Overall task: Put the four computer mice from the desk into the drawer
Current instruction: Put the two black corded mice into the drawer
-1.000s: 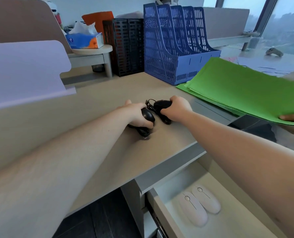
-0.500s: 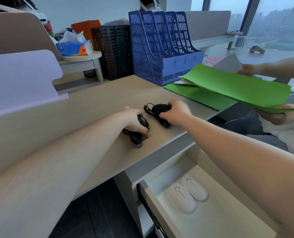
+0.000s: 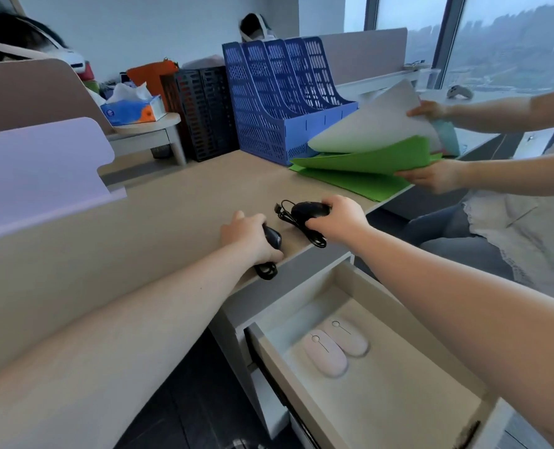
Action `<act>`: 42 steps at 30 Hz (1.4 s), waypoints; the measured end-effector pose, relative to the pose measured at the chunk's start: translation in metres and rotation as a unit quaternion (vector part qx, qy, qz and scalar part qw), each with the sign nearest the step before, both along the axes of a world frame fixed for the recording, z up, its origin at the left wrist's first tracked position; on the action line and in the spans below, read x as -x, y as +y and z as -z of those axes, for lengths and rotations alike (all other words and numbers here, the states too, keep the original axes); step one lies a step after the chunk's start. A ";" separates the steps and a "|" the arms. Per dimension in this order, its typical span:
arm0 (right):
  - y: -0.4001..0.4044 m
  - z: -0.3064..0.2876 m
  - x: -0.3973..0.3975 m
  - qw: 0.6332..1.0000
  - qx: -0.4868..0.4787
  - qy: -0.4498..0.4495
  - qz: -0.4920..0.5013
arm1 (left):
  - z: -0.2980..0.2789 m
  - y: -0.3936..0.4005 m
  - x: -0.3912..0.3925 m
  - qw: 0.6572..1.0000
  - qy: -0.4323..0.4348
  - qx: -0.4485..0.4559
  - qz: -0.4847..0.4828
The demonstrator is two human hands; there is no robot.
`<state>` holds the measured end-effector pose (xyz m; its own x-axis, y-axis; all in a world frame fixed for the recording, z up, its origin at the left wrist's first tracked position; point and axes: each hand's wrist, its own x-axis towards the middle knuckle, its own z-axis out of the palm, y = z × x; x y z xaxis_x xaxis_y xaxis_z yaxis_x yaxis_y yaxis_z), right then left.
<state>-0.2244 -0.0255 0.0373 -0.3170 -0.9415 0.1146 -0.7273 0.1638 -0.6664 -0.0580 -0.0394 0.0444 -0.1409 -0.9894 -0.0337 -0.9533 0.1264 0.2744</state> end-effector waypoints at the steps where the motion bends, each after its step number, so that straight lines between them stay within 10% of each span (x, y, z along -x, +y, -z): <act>1: 0.010 0.001 0.004 1.000 0.003 -0.003 0.004 | -0.001 0.010 0.006 1.000 -0.003 0.001 0.013; 21: 0.163 0.109 0.073 0.983 -0.181 -0.002 0.019 | 0.120 0.162 0.103 0.985 -0.076 -0.119 0.098; 42: 0.157 0.178 0.070 0.904 -0.342 0.208 -0.150 | 0.192 0.180 0.100 0.974 -0.029 -0.171 0.143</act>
